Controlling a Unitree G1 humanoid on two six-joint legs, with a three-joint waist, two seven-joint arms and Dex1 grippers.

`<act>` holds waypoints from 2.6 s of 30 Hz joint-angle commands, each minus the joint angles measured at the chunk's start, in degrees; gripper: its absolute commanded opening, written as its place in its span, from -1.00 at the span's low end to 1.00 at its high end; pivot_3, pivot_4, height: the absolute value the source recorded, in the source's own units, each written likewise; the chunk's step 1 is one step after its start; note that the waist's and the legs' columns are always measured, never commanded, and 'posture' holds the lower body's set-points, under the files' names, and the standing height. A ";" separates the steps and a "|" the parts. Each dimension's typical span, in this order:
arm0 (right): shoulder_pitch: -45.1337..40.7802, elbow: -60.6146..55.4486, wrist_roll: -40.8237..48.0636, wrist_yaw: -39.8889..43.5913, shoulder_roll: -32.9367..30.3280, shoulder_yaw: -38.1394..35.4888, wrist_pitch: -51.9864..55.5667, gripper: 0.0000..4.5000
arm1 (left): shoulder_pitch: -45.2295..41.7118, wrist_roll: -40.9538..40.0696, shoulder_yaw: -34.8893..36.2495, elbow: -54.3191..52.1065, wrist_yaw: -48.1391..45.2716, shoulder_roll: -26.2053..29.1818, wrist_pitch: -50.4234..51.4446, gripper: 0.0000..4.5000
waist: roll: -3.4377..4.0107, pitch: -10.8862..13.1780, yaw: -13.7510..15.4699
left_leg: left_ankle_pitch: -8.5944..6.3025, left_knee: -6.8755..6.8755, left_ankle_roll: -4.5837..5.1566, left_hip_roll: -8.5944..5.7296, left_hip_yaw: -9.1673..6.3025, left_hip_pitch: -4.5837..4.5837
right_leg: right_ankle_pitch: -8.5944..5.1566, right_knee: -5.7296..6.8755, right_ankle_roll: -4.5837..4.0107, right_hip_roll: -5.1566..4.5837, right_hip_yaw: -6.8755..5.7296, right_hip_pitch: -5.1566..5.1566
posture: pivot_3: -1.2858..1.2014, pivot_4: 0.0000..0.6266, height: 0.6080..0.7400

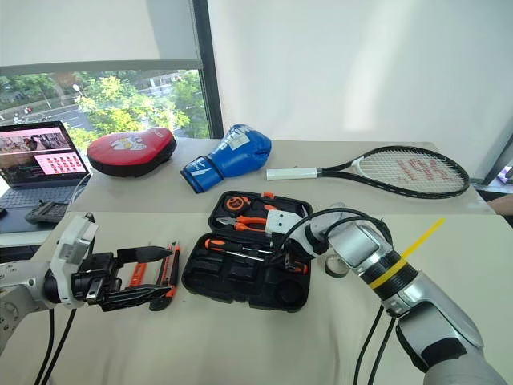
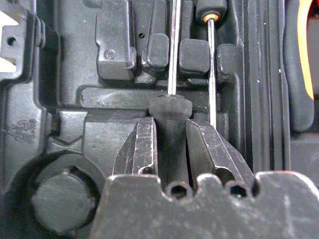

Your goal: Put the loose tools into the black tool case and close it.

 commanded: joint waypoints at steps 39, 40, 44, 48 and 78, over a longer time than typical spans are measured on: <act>35.03 -26.08 5.68 -26.62 13.70 -17.63 -9.22 -0.95 | 3.51 2.86 2.14 0.59 10.64 -3.87 -2.61 1.00 | -1.01 -0.74 0.27 | -0.01 -1.05 -0.27 0.37 -0.02 2.21 | -0.78 0.75 -0.99 0.24 0.26 1.04 | 0.03 -0.52 1.00; 36.11 -30.31 10.62 -24.12 13.92 -21.47 -11.12 -0.95 | 3.71 3.55 2.88 0.72 14.18 -5.09 -2.19 1.00 | -1.00 -0.70 0.47 | -0.04 -1.06 -0.32 0.37 -0.11 2.13 | -0.71 0.76 -0.86 0.22 0.24 1.04 | 0.03 -0.52 1.00; 37.47 -40.07 21.98 -21.47 11.43 -30.27 -5.08 -0.64 | 3.02 4.45 4.99 0.51 28.01 -8.59 2.46 1.00 | -0.68 -0.45 0.50 | 0.18 -1.02 -0.82 0.35 -0.16 1.30 | -0.63 0.85 -0.88 0.08 0.35 0.40 | 0.03 -0.52 1.00; 36.14 -44.44 29.34 -17.41 3.52 -35.76 -0.69 -0.06 | 0.05 9.82 3.49 -0.54 45.49 -8.01 16.14 1.00 | -0.88 -0.51 0.69 | 0.05 -1.01 -0.60 0.33 -0.20 1.17 | -0.58 0.77 -0.81 0.10 0.21 0.30 | 0.03 -0.52 1.00; 47.54 -50.68 36.72 -21.30 -7.44 -45.74 1.84 1.00 | -9.52 11.11 -3.14 9.55 20.31 -5.29 6.90 -0.78 | -0.99 -0.33 2.26 | 0.18 -0.87 -0.81 0.42 -0.32 0.67 | -0.55 0.77 -1.01 -0.26 0.23 0.00 | 0.03 -0.52 1.00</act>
